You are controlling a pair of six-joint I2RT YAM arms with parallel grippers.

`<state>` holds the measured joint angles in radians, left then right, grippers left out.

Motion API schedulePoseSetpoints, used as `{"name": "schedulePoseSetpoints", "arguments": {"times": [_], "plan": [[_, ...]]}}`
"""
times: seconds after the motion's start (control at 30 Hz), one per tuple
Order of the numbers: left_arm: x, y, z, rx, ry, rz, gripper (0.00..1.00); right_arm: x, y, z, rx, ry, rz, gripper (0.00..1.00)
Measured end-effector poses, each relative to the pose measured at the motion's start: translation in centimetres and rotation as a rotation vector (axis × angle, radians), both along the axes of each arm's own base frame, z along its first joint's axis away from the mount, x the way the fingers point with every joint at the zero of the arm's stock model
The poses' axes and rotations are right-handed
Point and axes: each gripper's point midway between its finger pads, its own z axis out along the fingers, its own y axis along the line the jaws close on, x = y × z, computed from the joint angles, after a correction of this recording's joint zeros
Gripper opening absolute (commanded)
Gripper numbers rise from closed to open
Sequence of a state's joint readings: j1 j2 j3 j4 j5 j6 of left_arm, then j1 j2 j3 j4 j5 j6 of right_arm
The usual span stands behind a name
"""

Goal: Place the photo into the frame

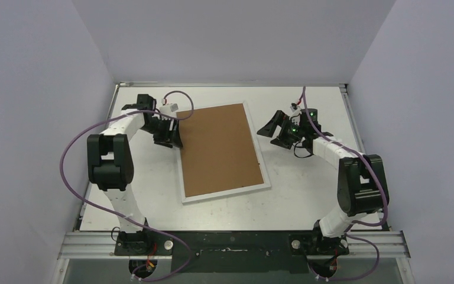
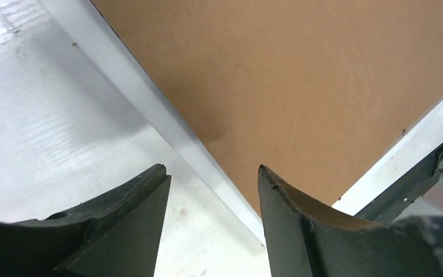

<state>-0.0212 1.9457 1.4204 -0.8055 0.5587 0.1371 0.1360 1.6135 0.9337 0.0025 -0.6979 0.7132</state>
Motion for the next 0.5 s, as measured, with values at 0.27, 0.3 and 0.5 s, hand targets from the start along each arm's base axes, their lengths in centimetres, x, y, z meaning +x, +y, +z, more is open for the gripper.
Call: {"name": "schedulePoseSetpoints", "arguments": {"times": [0.27, 0.3, 0.5], "plan": [[-1.7, 2.8, 2.9, 0.094, -0.099, -0.039, 0.56, -1.7, -0.5, -3.5, -0.047, 0.056, -0.015, 0.95], [-2.2, 3.2, 2.5, 0.114, -0.094, -0.039, 0.56, -1.9, -0.4, -3.8, -0.047, 0.063, -0.016, 0.95], [-4.7, 4.1, -1.1, 0.202, -0.030, -0.059, 0.55, -2.9, 0.6, -5.2, -0.030, 0.091, -0.007, 0.95]]}}
